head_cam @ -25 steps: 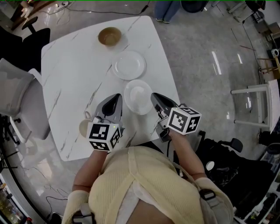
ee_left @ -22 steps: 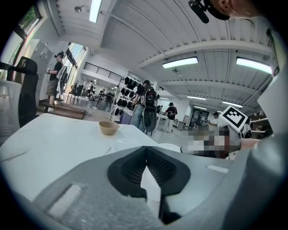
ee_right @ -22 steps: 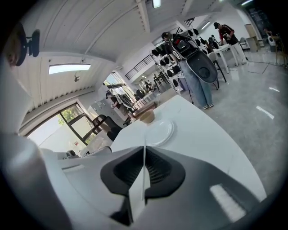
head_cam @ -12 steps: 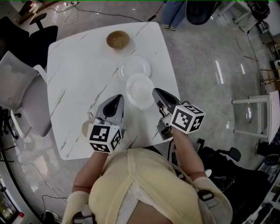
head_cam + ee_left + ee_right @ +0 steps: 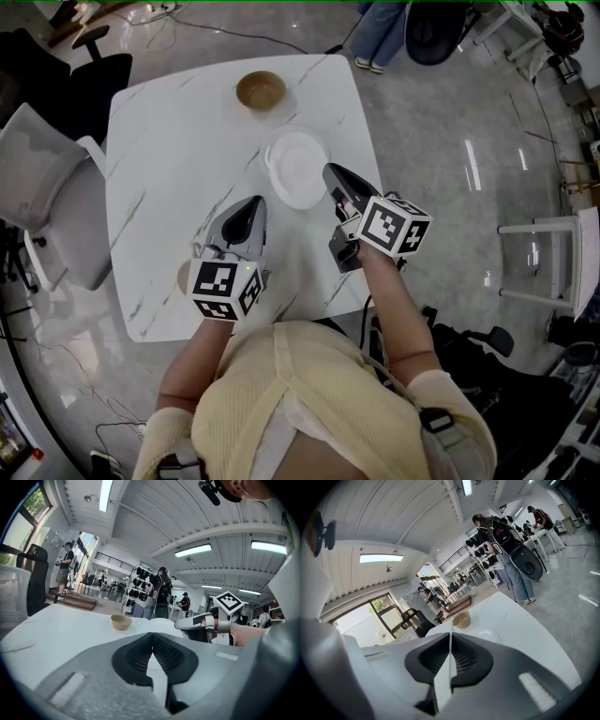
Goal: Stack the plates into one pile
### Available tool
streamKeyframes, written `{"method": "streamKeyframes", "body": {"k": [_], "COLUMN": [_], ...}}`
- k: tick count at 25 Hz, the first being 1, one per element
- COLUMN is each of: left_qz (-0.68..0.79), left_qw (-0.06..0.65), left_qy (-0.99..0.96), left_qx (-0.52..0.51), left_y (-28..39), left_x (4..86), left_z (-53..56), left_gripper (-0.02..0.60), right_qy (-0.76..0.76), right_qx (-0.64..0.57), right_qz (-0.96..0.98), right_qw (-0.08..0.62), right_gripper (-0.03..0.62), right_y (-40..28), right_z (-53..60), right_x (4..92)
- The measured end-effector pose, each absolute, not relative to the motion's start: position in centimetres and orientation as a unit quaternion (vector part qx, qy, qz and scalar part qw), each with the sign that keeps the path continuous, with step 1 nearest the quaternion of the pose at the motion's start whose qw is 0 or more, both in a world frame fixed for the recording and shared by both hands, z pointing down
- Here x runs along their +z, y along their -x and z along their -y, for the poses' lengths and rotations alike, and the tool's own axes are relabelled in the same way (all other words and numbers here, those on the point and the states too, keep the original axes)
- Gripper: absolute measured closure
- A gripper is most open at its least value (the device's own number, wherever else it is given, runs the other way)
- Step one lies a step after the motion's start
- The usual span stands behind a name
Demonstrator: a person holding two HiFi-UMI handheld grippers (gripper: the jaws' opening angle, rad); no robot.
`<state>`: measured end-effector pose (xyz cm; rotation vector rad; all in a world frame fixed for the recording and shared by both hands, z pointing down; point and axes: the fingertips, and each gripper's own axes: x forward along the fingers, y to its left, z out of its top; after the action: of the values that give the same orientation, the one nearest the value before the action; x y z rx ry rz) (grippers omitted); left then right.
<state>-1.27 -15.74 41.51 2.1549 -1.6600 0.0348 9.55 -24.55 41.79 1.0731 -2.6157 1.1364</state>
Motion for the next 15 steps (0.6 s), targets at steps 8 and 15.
{"method": "streamKeyframes", "body": {"k": [8, 15], "left_qz": [0.600, 0.600], "left_qw": [0.204, 0.204], "left_qy": [-0.774, -0.773], "left_qx": [0.022, 0.039], "left_y": [1.3, 1.2], "left_x": [41.7, 42.4], "left_z": [15.6, 15.8], "left_gripper": [0.578, 0.578], "right_qy": [-0.391, -0.446], "right_qx": [0.419, 0.459], "right_qz": [0.819, 0.767], "right_qw": [-0.011, -0.047], "right_gripper": [0.577, 0.577], "right_y": [-10.7, -12.5], "right_z": [27.1, 27.6], "right_x": [43.7, 46.7]}}
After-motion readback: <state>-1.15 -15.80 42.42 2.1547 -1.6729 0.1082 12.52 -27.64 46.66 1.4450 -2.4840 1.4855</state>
